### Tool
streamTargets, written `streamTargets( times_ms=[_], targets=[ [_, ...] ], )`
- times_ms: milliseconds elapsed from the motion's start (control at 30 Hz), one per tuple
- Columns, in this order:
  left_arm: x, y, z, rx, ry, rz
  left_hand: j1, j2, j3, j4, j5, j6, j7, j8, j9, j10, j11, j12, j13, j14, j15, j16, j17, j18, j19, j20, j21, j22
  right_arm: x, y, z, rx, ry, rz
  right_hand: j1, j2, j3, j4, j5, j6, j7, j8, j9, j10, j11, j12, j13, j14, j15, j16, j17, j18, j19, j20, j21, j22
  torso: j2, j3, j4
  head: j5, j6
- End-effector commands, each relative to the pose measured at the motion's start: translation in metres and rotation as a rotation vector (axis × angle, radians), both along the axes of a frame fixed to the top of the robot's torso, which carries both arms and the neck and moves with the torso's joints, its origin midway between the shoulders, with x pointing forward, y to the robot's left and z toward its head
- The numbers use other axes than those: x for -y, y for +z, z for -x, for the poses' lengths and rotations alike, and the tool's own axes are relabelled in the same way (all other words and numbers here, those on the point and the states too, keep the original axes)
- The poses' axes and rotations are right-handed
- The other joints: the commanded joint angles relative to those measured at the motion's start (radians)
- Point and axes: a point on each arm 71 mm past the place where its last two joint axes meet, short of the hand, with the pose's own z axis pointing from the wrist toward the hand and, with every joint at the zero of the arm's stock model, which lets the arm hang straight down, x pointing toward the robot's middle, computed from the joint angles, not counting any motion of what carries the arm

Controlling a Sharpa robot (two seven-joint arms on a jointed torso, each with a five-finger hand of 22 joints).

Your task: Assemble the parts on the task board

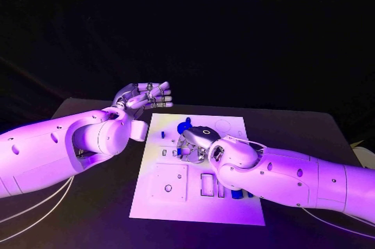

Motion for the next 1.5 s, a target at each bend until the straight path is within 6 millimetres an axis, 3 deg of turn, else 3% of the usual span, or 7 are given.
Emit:
streamTargets(
  times_ms=[33, 600, 933, 1133, 1233, 1400, 1500],
  targets=[
    [0.003, 0.001, 0.001, 0.003, -0.022, 0.010, 0.013, 0.001, -0.001, -0.006, -0.006, 0.003, 0.003, -0.005, -0.001, 0.004, 0.006, -0.005, -0.001, 0.006, 0.000, -0.004, 0.001, 0.010, -0.008, 0.000, 0.006, 0.001, 0.001, -0.005, 0.001, -0.013, -0.001, 0.047, -0.013, -0.003, -0.005, 0.001, -0.004, -0.002, -0.004, -0.002, 0.002, 0.000, 0.000, -0.006, 0.103, 0.093, -0.003, 0.002, 0.212, -0.013, 0.040, -0.006, -0.007, 0.197, 0.000, 0.0001, 0.0004, 0.000, -0.001],
    [0.002, 0.001, 0.000, -0.001, -0.025, 0.009, 0.013, 0.001, -0.002, -0.006, -0.006, 0.003, 0.003, -0.006, -0.001, 0.004, 0.006, -0.005, -0.001, 0.006, 0.000, -0.005, 0.001, 0.010, -0.010, 0.000, 0.007, 0.001, 0.001, -0.004, 0.000, 0.006, -0.011, 0.029, -0.056, -0.034, -0.030, 0.017, -0.018, -0.068, 0.028, -0.053, -0.009, -0.018, 0.029, -0.025, 0.087, 0.091, 0.020, -0.001, 0.205, -0.009, 0.029, 0.013, -0.024, 0.186, 0.001, 0.0001, 0.0008, -0.003, 0.004],
    [0.002, 0.000, 0.000, -0.003, -0.025, 0.009, 0.013, 0.001, -0.002, -0.006, -0.006, 0.002, 0.003, -0.006, -0.001, 0.004, 0.006, -0.005, -0.001, 0.006, 0.000, -0.005, 0.001, 0.010, -0.010, 0.001, 0.007, 0.001, 0.001, -0.003, 0.000, 0.014, -0.012, 0.013, -0.078, -0.046, -0.062, 0.032, -0.034, -0.085, 0.035, -0.069, -0.009, -0.026, 0.036, -0.031, 0.082, 0.090, 0.028, -0.002, 0.203, -0.007, 0.024, 0.022, -0.031, 0.183, 0.001, 0.0006, -0.0001, -0.005, 0.005],
    [0.002, 0.000, 0.000, -0.005, -0.026, 0.009, 0.013, 0.001, -0.002, -0.006, -0.006, 0.002, 0.003, -0.006, -0.001, 0.003, 0.006, -0.005, -0.001, 0.006, 0.000, -0.005, 0.001, 0.010, -0.011, 0.001, 0.007, 0.001, 0.001, 0.000, 0.000, 0.030, -0.015, -0.014, -0.105, -0.064, -0.123, 0.058, -0.038, -0.111, 0.041, -0.088, -0.010, -0.042, 0.043, -0.049, 0.065, 0.088, 0.034, -0.006, 0.195, -0.004, 0.018, 0.028, -0.042, 0.177, 0.001, 0.0003, 0.0003, -0.004, 0.006],
    [0.002, -0.001, 0.000, -0.010, -0.030, 0.003, 0.013, 0.002, -0.002, -0.006, -0.006, 0.003, 0.003, -0.006, -0.001, 0.004, 0.006, -0.005, -0.001, 0.007, 0.000, -0.005, 0.002, 0.010, -0.011, 0.001, 0.007, 0.002, 0.003, 0.003, 0.001, 0.055, -0.022, -0.052, -0.099, -0.064, -0.216, 0.097, -0.052, -0.134, 0.050, -0.098, -0.012, -0.053, 0.051, -0.058, 0.056, 0.087, 0.041, -0.007, 0.192, -0.003, 0.015, 0.035, -0.048, 0.175, 0.001, 0.0007, 0.0010, -0.004, 0.006],
    [0.001, -0.004, -0.002, -0.030, -0.069, -0.053, 0.019, 0.006, -0.007, -0.011, -0.005, 0.028, -0.009, -0.003, 0.003, 0.071, -0.013, 0.019, 0.010, 0.075, -0.023, 0.025, 0.021, 0.014, 0.011, -0.009, 0.041, 0.017, 0.013, 0.014, 0.006, 0.102, -0.015, -0.168, -0.046, -0.053, -0.295, 0.147, -0.050, -0.149, 0.055, -0.098, -0.014, -0.055, 0.056, -0.057, 0.054, 0.085, 0.045, -0.011, 0.185, -0.001, 0.010, 0.040, -0.057, 0.170, -0.003, 0.0013, -0.0004, -0.001, 0.006],
    [0.000, -0.009, -0.003, -0.037, -0.134, -0.159, 0.024, 0.010, -0.006, -0.005, -0.005, 0.082, -0.031, 0.014, 0.010, 0.160, -0.046, 0.046, 0.023, 0.183, -0.063, 0.079, 0.059, 0.015, 0.063, -0.036, 0.101, 0.046, 0.028, 0.030, 0.007, 0.086, 0.009, -0.282, -0.009, -0.028, -0.288, 0.145, -0.042, -0.144, 0.053, -0.095, -0.014, -0.063, 0.054, -0.066, 0.045, 0.080, 0.044, -0.020, 0.166, 0.006, -0.007, 0.039, -0.084, 0.153, -0.007, 0.0016, -0.0020, 0.002, 0.008]
  ],
)
